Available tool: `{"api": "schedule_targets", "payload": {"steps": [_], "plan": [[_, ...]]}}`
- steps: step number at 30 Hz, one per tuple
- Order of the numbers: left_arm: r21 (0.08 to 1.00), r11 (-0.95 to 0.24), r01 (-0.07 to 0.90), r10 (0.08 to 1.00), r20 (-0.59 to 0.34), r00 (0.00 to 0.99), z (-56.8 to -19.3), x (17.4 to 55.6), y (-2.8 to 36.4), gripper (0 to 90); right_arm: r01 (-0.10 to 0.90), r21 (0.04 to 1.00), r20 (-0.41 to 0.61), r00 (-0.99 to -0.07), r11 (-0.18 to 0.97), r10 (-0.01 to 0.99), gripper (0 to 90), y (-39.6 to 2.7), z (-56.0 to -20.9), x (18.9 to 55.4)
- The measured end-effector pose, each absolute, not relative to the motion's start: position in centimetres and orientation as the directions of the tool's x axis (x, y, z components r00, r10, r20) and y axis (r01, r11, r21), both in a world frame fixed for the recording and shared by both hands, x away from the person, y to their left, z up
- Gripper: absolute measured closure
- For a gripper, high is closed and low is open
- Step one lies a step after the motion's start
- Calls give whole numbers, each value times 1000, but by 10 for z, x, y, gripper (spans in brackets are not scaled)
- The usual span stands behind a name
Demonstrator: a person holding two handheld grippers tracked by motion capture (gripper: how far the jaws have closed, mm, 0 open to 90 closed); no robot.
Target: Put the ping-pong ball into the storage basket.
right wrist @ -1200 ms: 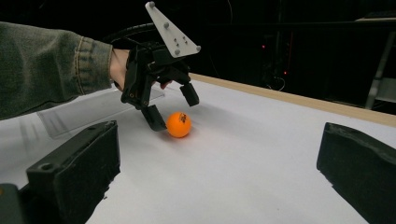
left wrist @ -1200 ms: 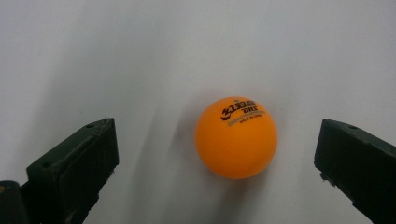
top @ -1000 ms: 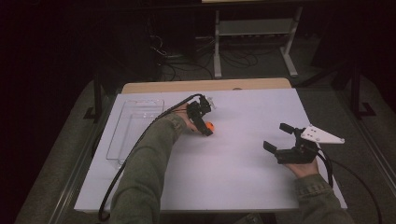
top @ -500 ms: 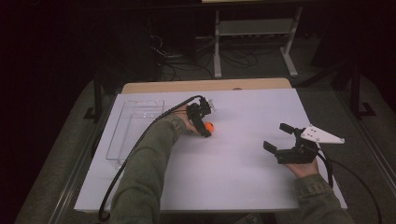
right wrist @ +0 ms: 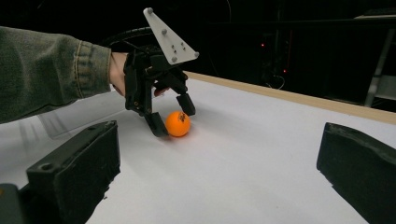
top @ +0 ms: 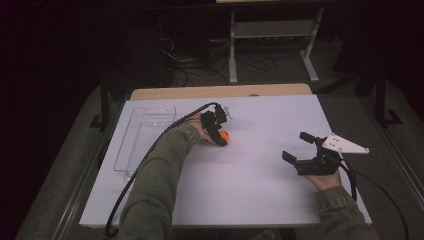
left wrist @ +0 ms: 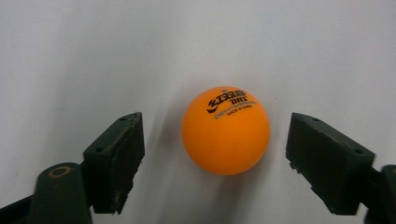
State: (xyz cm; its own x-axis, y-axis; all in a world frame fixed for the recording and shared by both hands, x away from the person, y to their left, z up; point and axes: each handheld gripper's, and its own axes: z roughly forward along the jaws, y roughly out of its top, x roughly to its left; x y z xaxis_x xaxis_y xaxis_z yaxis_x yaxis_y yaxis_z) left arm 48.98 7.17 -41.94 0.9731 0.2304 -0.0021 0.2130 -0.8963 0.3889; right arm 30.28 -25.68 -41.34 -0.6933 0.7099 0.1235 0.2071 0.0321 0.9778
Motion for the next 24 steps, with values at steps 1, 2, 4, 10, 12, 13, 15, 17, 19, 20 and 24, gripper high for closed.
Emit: {"api": "schedule_targets", "payload": {"steps": [1,2,4,10,12,13,15,17,19,20,24], "plan": [[391,-896,211,228,-1,974,-419,490,72,213,207,978,124,-693,32,710,0,-257,-413,303],[395,-894,212,230,-3,973,-419,489,72,229,207,978,124,-693,32,710,0,-257,-413,303],[396,-896,203,222,4,975,-418,489,72,260,207,978,124,-694,32,710,0,-257,-413,303],[396,-897,197,219,10,976,-418,488,71,342,205,978,123,-694,32,709,0,-257,-413,303],[398,-896,195,217,10,976,-417,488,71,361,205,978,122,-694,31,709,0,-257,-413,303],[400,-896,193,215,10,976,-417,488,71,372,206,978,124,-694,31,709,0,-257,-413,303],[405,-893,196,220,15,975,-417,488,71,387,207,978,124,-695,31,708,0,-257,-413,303],[407,-892,195,220,15,975,-416,488,71,414,207,978,124,-696,32,708,0,-256,-413,303],[410,-891,195,219,11,976,-415,488,71,438,207,978,124,-695,32,708,0,-257,-413,303],[410,-891,194,218,10,976,-415,488,72,451,206,978,124,-695,31,708,0,-257,-413,303],[416,-890,188,207,0,978,-414,488,72,499,205,978,123,-696,31,708,0,-257,-413,303]]}}
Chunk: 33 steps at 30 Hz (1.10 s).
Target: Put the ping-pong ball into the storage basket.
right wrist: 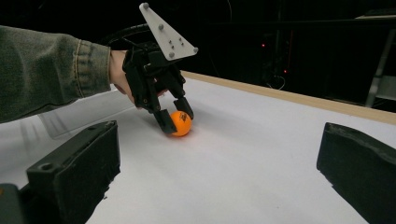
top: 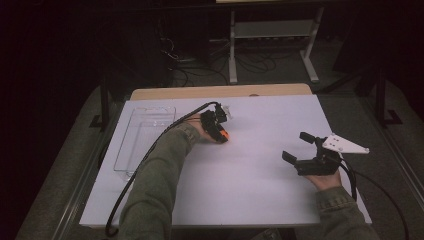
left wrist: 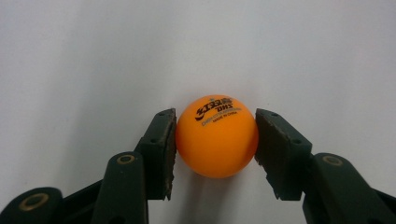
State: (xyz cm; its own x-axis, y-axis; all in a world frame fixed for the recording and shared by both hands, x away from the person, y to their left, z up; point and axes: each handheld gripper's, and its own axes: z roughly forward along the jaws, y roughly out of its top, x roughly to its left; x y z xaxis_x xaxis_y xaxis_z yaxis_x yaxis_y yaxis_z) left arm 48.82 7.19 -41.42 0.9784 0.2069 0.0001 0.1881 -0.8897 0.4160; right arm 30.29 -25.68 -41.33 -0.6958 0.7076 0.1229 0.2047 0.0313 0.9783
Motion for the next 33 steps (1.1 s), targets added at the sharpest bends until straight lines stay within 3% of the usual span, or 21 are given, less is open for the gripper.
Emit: {"api": "schedule_targets", "payload": {"steps": [33], "plan": [[461,-872,163,200,32,979,-372,472,84,504,211,977,123,-696,37,708,0,-254,-414,302]]}}
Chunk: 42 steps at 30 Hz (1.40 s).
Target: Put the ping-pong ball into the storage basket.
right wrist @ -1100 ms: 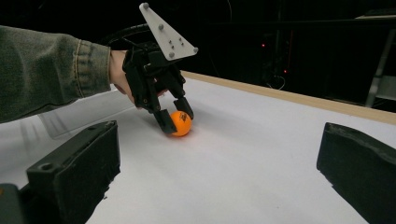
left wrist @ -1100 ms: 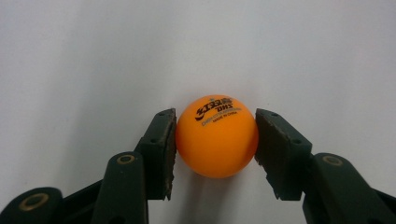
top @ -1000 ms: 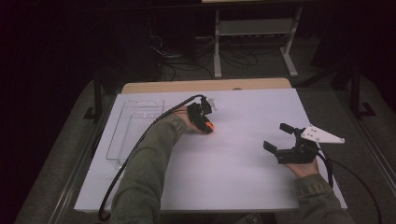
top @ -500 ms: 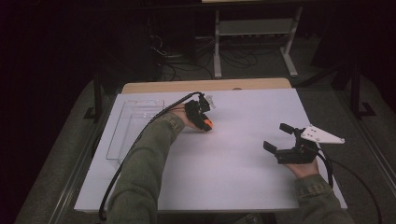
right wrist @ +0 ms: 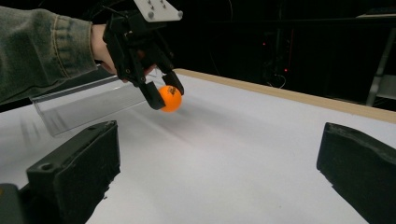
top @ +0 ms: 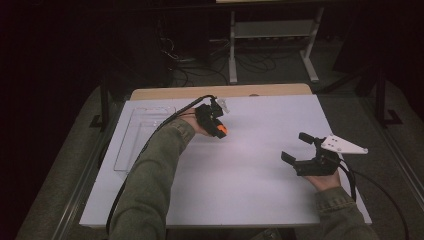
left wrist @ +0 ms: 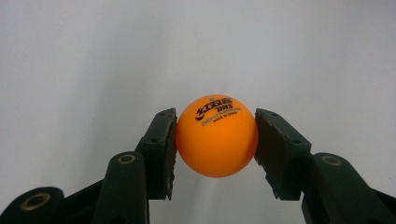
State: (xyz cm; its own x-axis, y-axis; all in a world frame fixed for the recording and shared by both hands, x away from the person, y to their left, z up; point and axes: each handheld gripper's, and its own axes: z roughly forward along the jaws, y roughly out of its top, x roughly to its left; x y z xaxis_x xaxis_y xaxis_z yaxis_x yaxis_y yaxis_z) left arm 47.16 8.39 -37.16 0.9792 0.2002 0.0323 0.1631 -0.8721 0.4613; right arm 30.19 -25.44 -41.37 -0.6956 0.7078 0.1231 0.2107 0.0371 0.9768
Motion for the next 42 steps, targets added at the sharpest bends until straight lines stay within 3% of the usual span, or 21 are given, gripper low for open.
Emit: {"api": "schedule_targets", "payload": {"steps": [42], "plan": [[509,-851,131,225,128,966,-290,431,138,503,219,974,120,-699,51,705,0,-251,-416,303]]}}
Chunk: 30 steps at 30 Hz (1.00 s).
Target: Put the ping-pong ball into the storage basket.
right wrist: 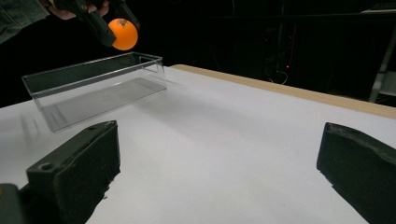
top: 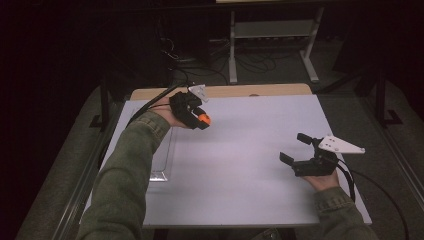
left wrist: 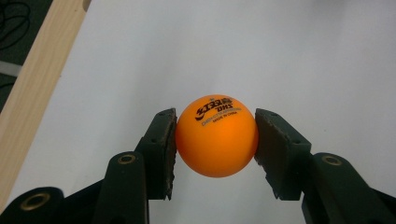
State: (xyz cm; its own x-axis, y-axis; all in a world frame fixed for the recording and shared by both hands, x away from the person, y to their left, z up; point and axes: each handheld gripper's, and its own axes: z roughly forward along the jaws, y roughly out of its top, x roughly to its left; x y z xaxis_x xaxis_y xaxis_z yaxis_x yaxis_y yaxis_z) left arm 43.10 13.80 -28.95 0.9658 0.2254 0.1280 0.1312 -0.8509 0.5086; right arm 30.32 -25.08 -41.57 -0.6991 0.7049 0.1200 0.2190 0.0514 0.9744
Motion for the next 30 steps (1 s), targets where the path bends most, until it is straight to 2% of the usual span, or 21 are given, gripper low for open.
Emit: {"api": "schedule_targets", "payload": {"steps": [30], "plan": [[506,-845,170,284,157,946,-268,410,184,503,224,972,114,-701,66,704,0,-248,-417,304]]}}
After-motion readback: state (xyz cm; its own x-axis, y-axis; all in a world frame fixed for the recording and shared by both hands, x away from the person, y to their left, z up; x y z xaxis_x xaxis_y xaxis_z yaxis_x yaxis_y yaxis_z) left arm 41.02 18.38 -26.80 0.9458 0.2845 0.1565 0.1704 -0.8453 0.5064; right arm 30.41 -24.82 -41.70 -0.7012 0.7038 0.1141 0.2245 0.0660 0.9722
